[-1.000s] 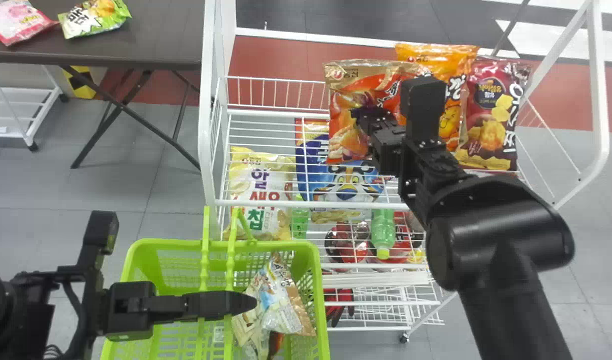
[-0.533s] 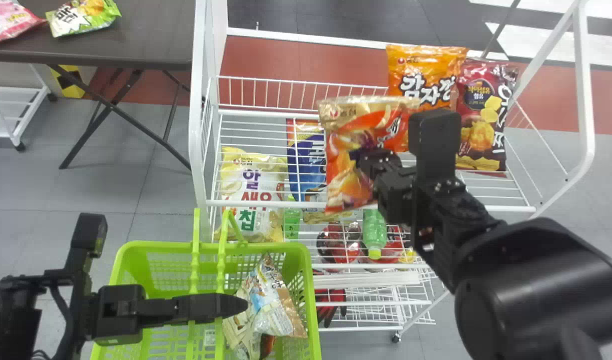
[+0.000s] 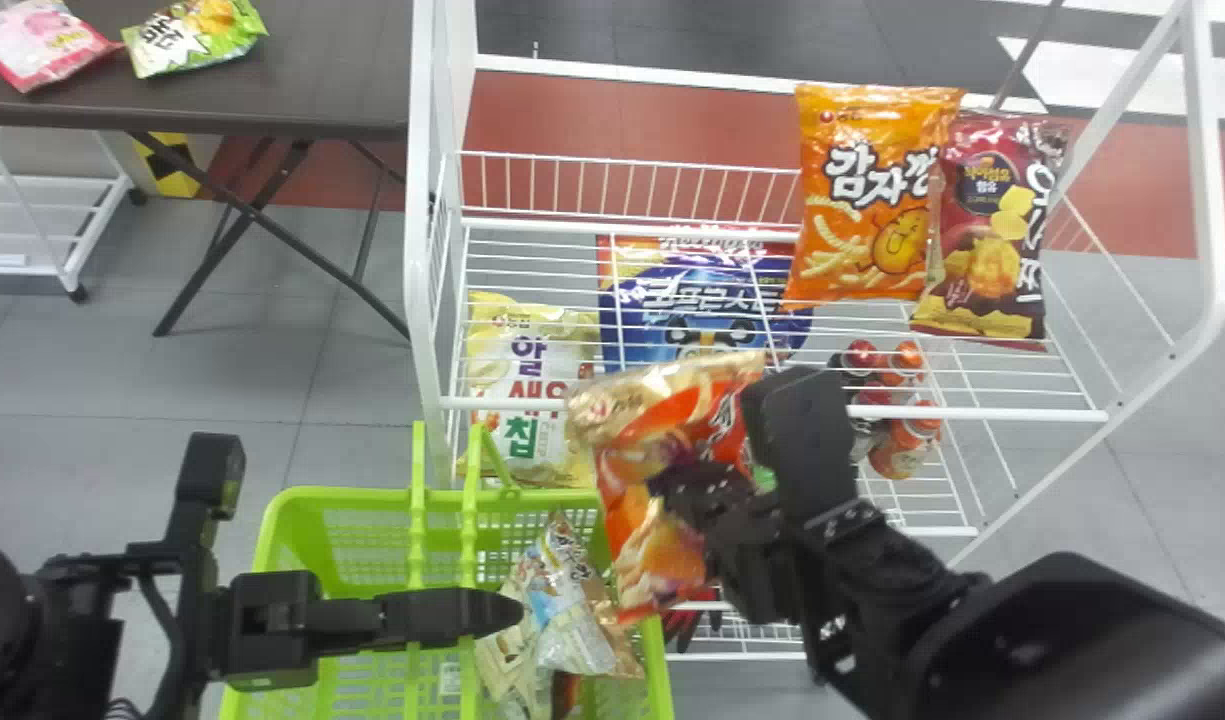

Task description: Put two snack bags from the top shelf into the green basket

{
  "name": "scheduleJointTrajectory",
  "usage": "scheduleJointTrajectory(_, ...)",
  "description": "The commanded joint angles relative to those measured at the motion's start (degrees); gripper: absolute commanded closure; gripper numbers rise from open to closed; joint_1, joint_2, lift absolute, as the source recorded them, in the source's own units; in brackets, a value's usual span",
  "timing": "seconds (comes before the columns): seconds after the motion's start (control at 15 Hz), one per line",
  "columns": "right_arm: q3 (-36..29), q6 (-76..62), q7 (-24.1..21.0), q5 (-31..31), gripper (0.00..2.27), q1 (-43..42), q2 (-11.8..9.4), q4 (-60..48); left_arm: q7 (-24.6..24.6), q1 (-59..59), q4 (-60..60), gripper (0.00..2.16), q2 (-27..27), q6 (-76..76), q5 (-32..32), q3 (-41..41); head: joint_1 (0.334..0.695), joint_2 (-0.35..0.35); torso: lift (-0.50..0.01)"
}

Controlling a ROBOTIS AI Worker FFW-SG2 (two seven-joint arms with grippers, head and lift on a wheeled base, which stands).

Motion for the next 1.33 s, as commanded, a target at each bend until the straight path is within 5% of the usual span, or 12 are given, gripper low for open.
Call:
scheduleJointTrajectory(0.0, 5.74, -1.98, 0.1, -0.25, 2.25, -0.19, -0.24, 2.65, -0.08, 0.0, 0.01, 2.15, -0.23, 0.07, 0.0, -0.06, 0.695, -0.054, -0.001)
scheduleJointTrajectory(0.33, 13.21, -14.46, 0.54, -3.06, 2.24, -2.92, 3.89, 19.26, -0.17, 0.09, 0.27, 2.15, -0.41, 0.07, 0.0, -0.06, 0.695, 0.114, -0.001)
scheduleJointTrajectory(0.47, 14.62, -17.27, 0.8, -2.97, 1.98, -3.27, 5.03, 24.45, -0.17, 0.0, 0.27, 2.15, -0.41, 0.07, 0.0, -0.06, 0.695, 0.164, -0.001)
scheduleJointTrajectory(0.53, 14.97, -18.15, 1.07, -2.97, 1.46, -3.27, 5.03, 25.86, -0.17, 0.0, 0.53, 2.15, -0.41, 0.07, 0.0, -0.06, 0.695, 0.188, -0.001)
scheduleJointTrajectory(0.6, 14.88, -19.2, 1.07, -2.88, 0.48, -3.09, 4.86, 26.38, -0.25, 0.0, 0.8, 2.15, -0.41, 0.07, 0.0, -0.06, 0.695, 0.217, -0.001)
scheduleJointTrajectory(0.67, 14.18, -20.26, 1.24, -2.88, 0.0, -2.57, 4.59, 25.77, -0.34, 0.0, 0.8, 2.15, -0.41, 0.07, 0.0, -0.06, 0.695, 0.224, -0.001)
scheduleJointTrajectory(1.07, 6.09, -38.54, 1.77, 1.07, 0.08, 3.06, 4.33, 20.76, -0.61, 0.79, 0.8, 2.15, -0.41, 0.07, 0.18, 0.21, 0.695, 0.192, -0.001)
scheduleJointTrajectory(1.27, -0.5, -50.49, 1.42, 0.81, 0.08, 6.49, 4.42, 21.02, -0.69, 1.05, 0.8, 2.15, -0.41, 0.07, 0.18, 0.29, 0.695, 0.112, -0.001)
